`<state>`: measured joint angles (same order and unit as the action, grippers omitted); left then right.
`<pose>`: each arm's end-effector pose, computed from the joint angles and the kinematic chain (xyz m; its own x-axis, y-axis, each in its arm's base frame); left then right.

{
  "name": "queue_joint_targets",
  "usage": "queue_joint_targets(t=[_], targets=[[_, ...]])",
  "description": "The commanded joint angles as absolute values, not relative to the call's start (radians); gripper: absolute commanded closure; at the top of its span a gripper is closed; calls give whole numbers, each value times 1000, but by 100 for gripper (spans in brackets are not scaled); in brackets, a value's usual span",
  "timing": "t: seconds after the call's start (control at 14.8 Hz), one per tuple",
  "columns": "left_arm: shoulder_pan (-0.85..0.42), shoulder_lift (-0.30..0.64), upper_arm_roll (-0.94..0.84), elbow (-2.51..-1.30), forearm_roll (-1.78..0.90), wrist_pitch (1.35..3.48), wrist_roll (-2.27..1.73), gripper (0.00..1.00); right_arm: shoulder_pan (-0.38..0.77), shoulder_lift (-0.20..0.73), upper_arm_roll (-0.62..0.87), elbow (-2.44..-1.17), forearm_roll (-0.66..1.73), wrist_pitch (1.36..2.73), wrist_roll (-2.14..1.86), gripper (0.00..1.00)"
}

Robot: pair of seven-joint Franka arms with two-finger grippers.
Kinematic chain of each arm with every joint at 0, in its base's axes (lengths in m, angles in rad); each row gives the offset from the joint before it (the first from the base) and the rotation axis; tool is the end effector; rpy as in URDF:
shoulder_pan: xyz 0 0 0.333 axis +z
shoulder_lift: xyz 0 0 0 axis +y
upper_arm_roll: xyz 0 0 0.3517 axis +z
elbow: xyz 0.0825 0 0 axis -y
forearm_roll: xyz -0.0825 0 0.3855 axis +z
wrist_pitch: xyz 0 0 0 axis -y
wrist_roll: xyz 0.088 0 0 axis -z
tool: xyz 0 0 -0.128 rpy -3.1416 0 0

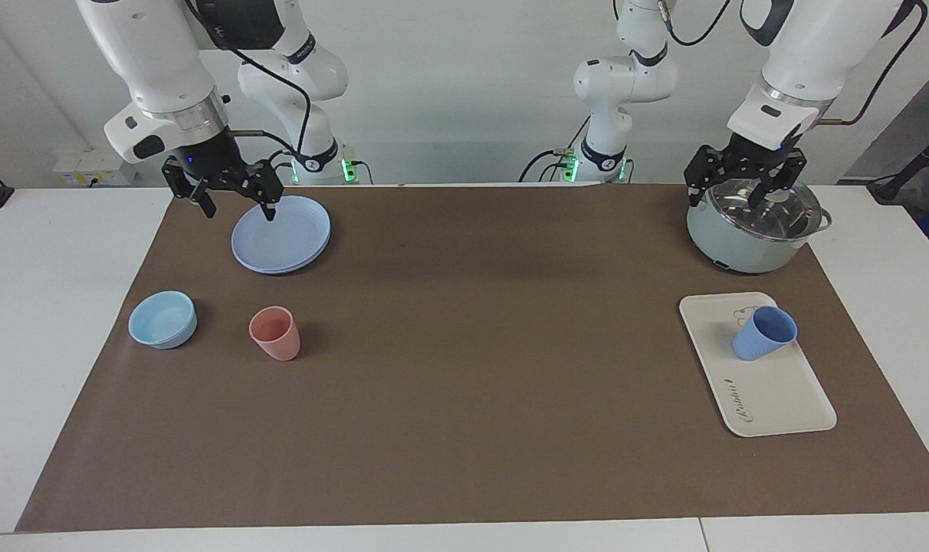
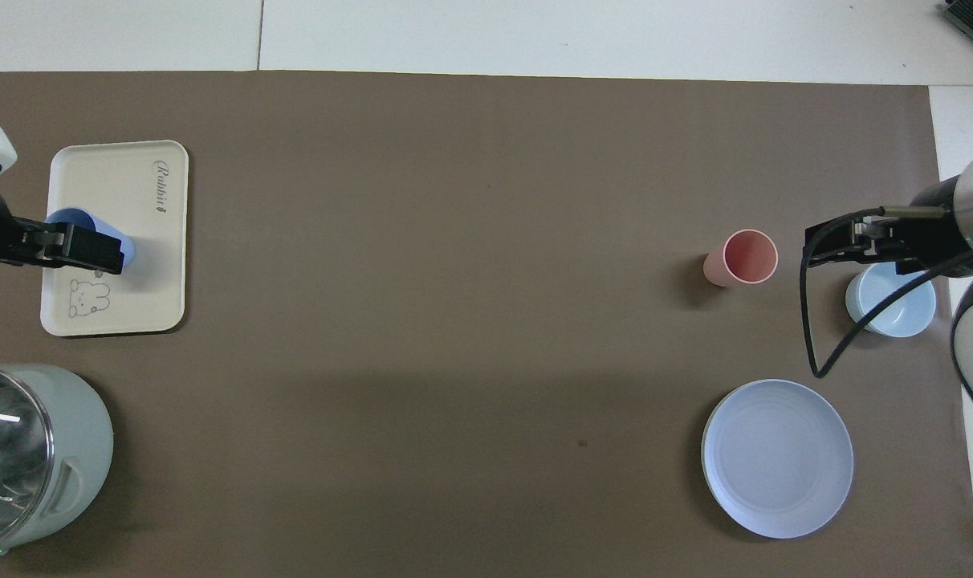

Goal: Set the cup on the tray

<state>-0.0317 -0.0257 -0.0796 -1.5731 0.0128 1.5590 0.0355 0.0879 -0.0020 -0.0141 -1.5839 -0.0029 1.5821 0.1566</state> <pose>0.5431 -0.0597 0.6512 0.9892 -0.1461 0.0110 -0.1459 -0.9892 -0.0152 0.5547 0.0406 0.6351 0.9966 -0.0827 0.0006 -0.0827 -0.9966 0.0028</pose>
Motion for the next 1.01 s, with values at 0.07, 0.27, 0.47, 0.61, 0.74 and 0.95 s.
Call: queue_joint_targets(t=[0.07, 0.27, 0.47, 0.61, 0.74, 0.95], targets=[[-26, -60, -80, -1609, 26, 1554, 44, 0, 78, 31, -11, -1535, -32, 1552, 97, 0], [-28, -60, -81, -1609, 26, 1554, 44, 0, 81, 20, -12, -1554, -35, 1542, 97, 0], [-28, -60, -80, -1609, 26, 1554, 44, 0, 81, 15, -12, -1559, -35, 1523, 84, 0], [-28, -60, -80, -1609, 26, 1554, 44, 0, 83, 14, -12, -1559, -35, 1491, 86, 0], [-28, -60, -80, -1609, 26, 1555, 44, 0, 80, 9, -12, -1563, -34, 1493, 84, 0], [-28, -60, -80, -1609, 26, 1554, 44, 0, 75, 9, -12, -1566, -35, 1500, 86, 0]])
